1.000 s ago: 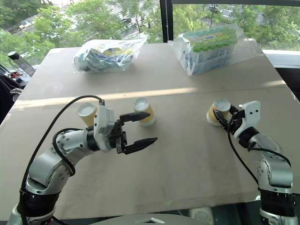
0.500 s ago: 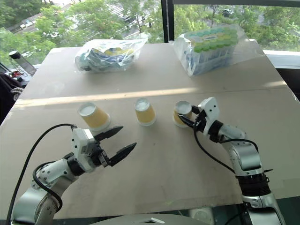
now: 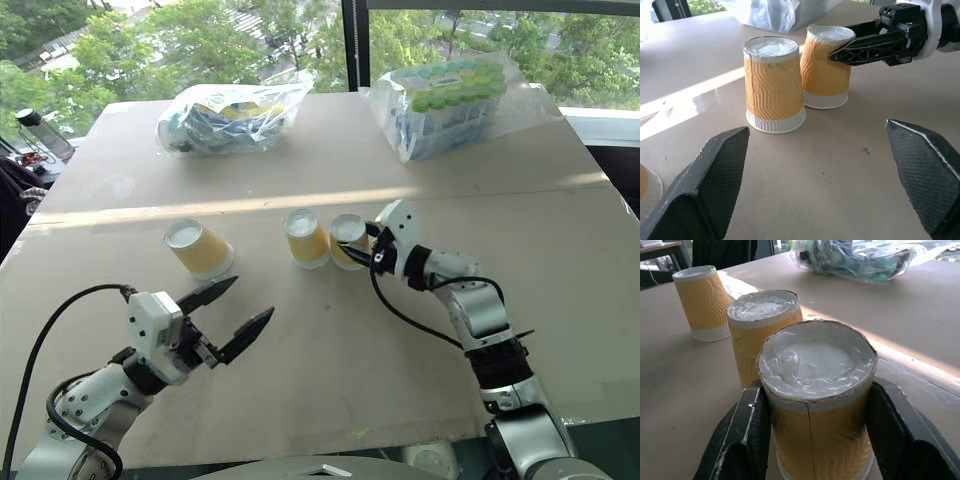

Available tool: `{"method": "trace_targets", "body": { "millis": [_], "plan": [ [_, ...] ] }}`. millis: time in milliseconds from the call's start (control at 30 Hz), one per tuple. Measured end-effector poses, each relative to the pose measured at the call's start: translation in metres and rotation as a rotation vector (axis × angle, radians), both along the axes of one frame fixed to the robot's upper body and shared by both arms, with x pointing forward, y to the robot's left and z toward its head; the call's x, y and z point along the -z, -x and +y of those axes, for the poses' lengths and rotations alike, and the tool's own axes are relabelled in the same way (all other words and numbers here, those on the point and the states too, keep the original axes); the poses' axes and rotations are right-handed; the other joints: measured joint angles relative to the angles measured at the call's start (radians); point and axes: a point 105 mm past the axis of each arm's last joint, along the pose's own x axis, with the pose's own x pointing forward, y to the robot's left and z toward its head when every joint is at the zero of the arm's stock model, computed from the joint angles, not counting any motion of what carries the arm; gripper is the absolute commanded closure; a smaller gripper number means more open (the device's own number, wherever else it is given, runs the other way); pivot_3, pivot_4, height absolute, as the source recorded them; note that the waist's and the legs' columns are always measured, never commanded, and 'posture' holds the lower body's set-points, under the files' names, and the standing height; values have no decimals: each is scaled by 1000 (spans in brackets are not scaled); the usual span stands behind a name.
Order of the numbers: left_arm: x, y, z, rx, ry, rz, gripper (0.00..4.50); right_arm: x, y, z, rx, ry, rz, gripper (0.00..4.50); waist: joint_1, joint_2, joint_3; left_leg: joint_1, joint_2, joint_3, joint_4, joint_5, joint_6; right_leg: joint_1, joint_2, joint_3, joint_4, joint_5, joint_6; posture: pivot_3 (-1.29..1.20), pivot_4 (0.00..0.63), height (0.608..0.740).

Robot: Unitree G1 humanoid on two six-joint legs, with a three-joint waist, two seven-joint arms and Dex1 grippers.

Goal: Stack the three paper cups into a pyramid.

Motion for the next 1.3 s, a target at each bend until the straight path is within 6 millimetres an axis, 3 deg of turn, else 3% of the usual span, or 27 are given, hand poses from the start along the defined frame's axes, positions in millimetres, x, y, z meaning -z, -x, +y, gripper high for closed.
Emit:
{"method": "trace_targets", "body": {
  "millis": [67,267,467,600,733,833,1000,1300],
  "plan": [
    [0,0,0,-1,0,0,0,0,-1,1,-1,-1,-1,2455,0,0,0,0,0,0,0,0,0,0,0,0,0,0,0,0,150,740],
    [2,1,1,-19,4,4,0,1,-1,3,-5,-3,9,52,0,0,0,0,0,0,0,0,0,0,0,0,0,0,0,0,150,740],
    [3,1,10,-148,44,-27,0,10,4,-11,14,23,29,52,4,0,0,-1,0,0,0,0,0,0,0,0,-1,0,0,0,150,740],
    [-2,-8,32,-401,83,-136,0,15,23,-36,-14,46,59,52,12,-1,0,-1,0,0,0,0,0,0,0,0,-1,0,0,0,150,740],
    [-7,-23,60,-646,86,-211,0,25,55,-67,-103,116,118,52,29,-3,-1,-1,0,-1,1,0,0,2,0,-2,-1,0,0,0,150,740],
    [-5,-35,67,-702,12,-240,0,9,72,-79,-181,71,84,52,26,-4,-2,0,0,0,1,0,0,2,0,-1,0,0,0,0,150,740],
    [2,-55,84,-763,-3,-245,0,-30,95,-79,-309,-69,-42,52,28,-6,-2,0,0,-1,1,0,0,2,0,-1,0,0,0,0,150,740],
    [14,-82,80,-709,44,-208,0,-39,97,-81,-303,-122,-99,52,27,-6,-2,0,0,-1,2,0,0,2,0,-1,0,0,0,0,150,740]
  ]
}}
